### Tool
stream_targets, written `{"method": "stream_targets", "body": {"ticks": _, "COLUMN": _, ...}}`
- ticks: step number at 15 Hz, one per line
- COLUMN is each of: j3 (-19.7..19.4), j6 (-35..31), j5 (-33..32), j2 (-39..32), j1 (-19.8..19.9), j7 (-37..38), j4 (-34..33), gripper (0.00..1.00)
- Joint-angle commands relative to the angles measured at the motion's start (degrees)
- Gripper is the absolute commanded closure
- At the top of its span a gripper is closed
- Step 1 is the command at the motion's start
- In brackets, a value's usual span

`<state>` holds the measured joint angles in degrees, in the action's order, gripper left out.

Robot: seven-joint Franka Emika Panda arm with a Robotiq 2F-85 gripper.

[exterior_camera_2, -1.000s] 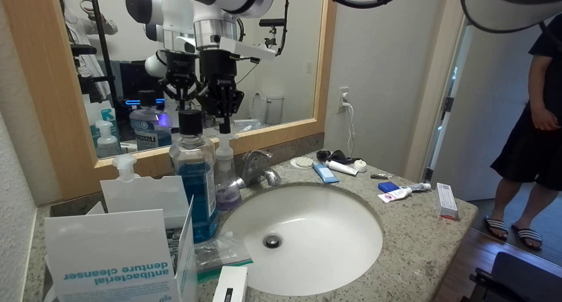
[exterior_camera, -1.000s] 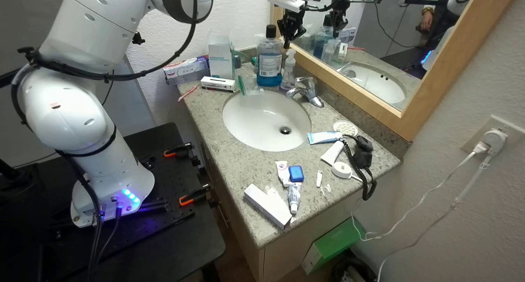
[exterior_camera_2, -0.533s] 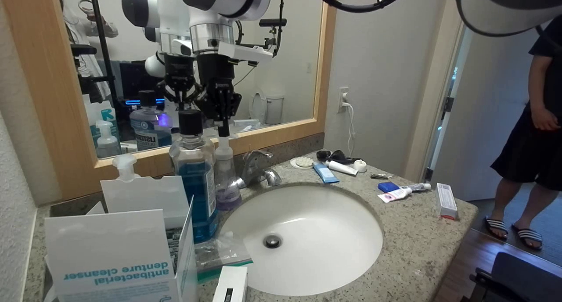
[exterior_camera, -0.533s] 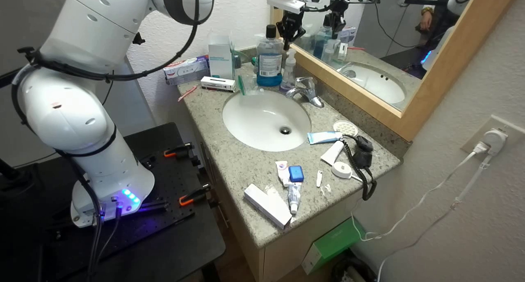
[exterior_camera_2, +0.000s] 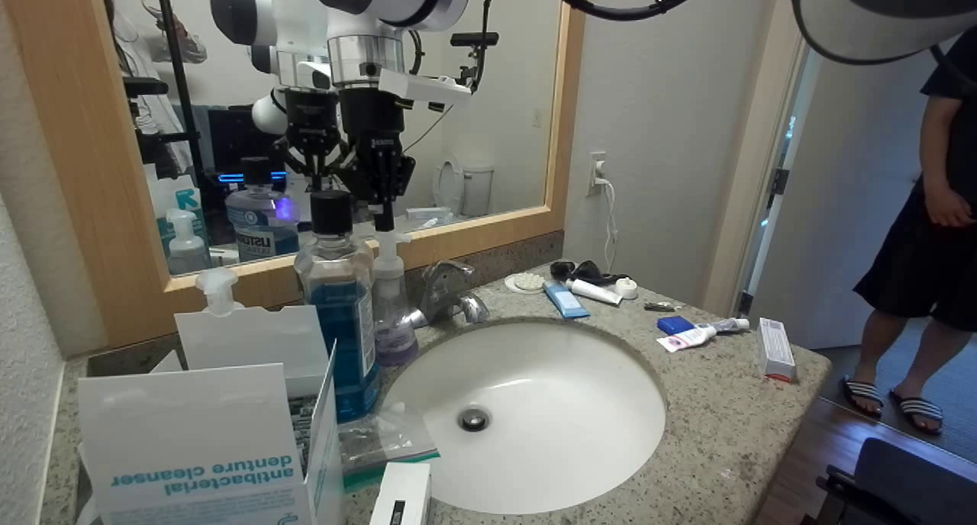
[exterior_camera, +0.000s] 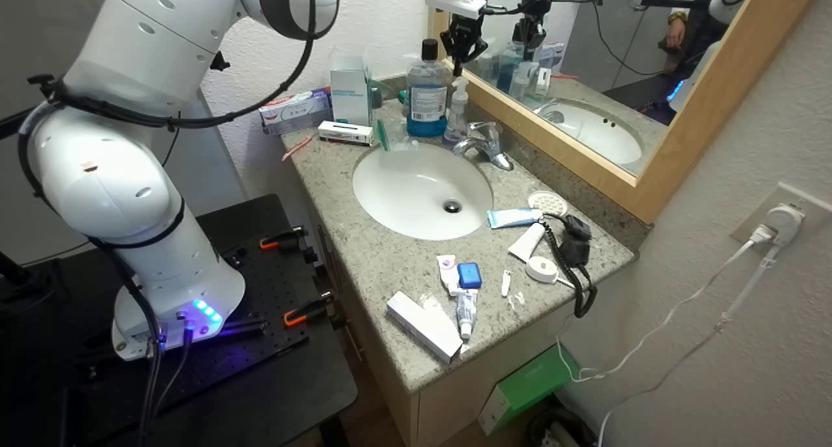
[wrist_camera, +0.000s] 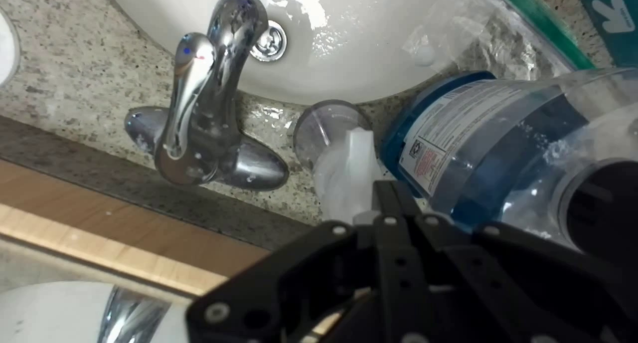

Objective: Press on the soap dispenser

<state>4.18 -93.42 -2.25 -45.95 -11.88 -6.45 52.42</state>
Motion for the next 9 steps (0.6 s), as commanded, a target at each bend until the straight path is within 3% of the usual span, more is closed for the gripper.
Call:
{"method": "stream_targets", "body": {"ticks": 1, "j3": -0.17, "j6": -0.82, "j5": -0.58, "j2": -0.05, "j1": 0.08, "j7": -0.99, "j4": -1.03, "gripper": 1.00}}
{"method": "stream_targets", "body": {"ticks": 9, "j3": 0.15, "j6": -1.24, "j5": -0.22, "j2": -2.32, "j1": 0.76, "j7": -2.53, "j4": -2.18, "gripper": 1.00}}
